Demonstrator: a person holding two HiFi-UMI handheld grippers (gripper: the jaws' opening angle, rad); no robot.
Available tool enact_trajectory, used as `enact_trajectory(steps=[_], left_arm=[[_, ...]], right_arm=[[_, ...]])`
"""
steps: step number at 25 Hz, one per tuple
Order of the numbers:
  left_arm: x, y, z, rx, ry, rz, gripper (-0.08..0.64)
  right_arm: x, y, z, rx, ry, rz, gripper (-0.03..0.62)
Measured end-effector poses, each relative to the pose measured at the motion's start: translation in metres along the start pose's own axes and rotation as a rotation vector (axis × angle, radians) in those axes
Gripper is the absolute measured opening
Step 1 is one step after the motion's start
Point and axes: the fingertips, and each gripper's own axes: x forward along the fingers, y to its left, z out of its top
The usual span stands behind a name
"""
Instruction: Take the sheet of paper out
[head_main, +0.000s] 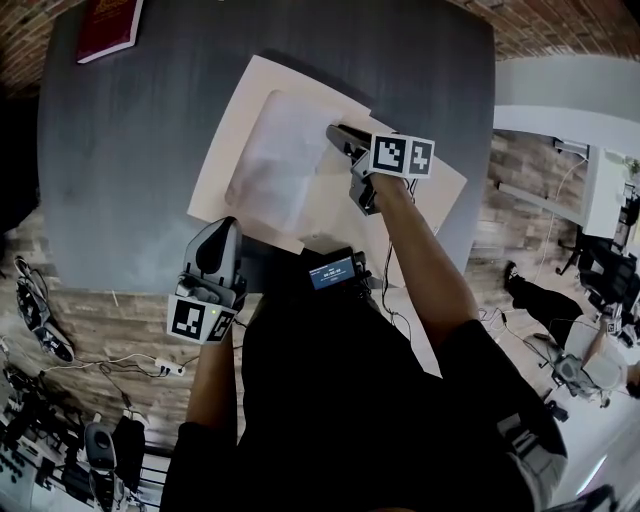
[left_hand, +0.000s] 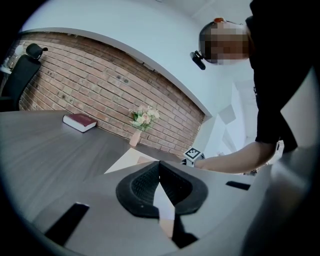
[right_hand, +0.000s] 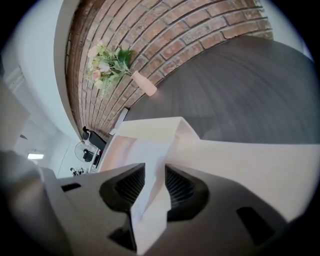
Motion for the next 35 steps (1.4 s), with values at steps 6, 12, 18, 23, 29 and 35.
enact_trajectory(steps=[6,12,18,23,29,35], left_arm=[[-0.007,0.009,0.005,0.001,-0.017,0.012,-0.005],[-0.021,0.018,0.006,-0.007,-0.033,0.039,-0.005],[-0.032,0.019,0.012,-0.007,-0.060,0.055,-0.005],[-0.047,0.010,0.020,0.012,-0.098,0.050,-0.005],[-0.070,-0.014,0.026,0.057,-0.129,0.026,-0.005],[-0.105,-0.056,0.021,0.081,-0.171,0.002,-0.005]], right_arm=[[0.013,0.013,0.001,0.082,0.020,0.064,0.123],[0.012,0.016,-0.005,0.073,0.016,0.093,0.006],[-0.010,0.008,-0.007,0.061,-0.026,0.095,0.003],[-0.043,0.006,-0.017,0.095,-0.082,0.095,0.003],[-0.092,-0.007,-0.036,0.111,-0.155,0.059,0.003],[-0.159,-0.012,-0.066,0.072,-0.241,0.028,0.003]])
